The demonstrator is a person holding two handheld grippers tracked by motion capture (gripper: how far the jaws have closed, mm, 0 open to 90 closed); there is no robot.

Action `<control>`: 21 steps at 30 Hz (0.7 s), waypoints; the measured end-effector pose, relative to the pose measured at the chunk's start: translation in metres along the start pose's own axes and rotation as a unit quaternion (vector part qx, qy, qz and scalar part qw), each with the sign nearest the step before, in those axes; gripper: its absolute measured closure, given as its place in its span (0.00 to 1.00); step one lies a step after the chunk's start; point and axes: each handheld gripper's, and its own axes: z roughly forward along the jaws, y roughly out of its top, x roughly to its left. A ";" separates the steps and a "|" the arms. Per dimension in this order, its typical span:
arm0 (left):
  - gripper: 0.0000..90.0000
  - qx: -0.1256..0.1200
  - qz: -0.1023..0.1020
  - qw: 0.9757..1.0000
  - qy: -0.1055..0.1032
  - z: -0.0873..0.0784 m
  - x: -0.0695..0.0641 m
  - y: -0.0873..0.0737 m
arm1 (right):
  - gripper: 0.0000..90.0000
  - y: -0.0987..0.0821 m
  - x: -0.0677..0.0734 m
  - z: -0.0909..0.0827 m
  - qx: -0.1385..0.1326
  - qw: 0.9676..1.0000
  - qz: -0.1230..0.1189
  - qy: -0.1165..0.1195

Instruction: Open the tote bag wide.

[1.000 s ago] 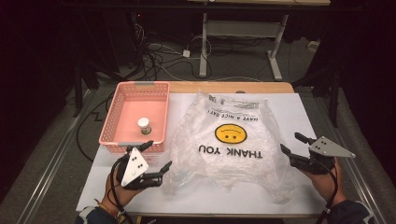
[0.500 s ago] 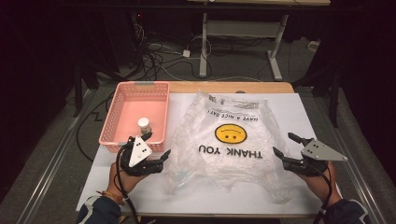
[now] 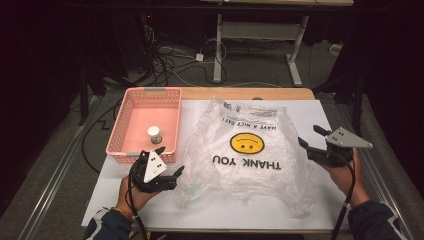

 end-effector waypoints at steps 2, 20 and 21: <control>0.19 -0.001 0.001 1.000 -0.001 -0.001 -0.001 -0.001 | 0.39 0.003 -0.007 0.007 0.007 1.000 0.002 -0.005; 0.19 0.000 0.007 1.000 -0.022 0.007 -0.001 0.001 | 0.51 0.017 -0.056 0.176 0.221 0.974 0.035 -0.022; 0.19 0.001 0.010 1.000 -0.025 0.008 -0.002 0.002 | 0.55 0.016 -0.057 0.179 0.222 0.974 0.043 -0.026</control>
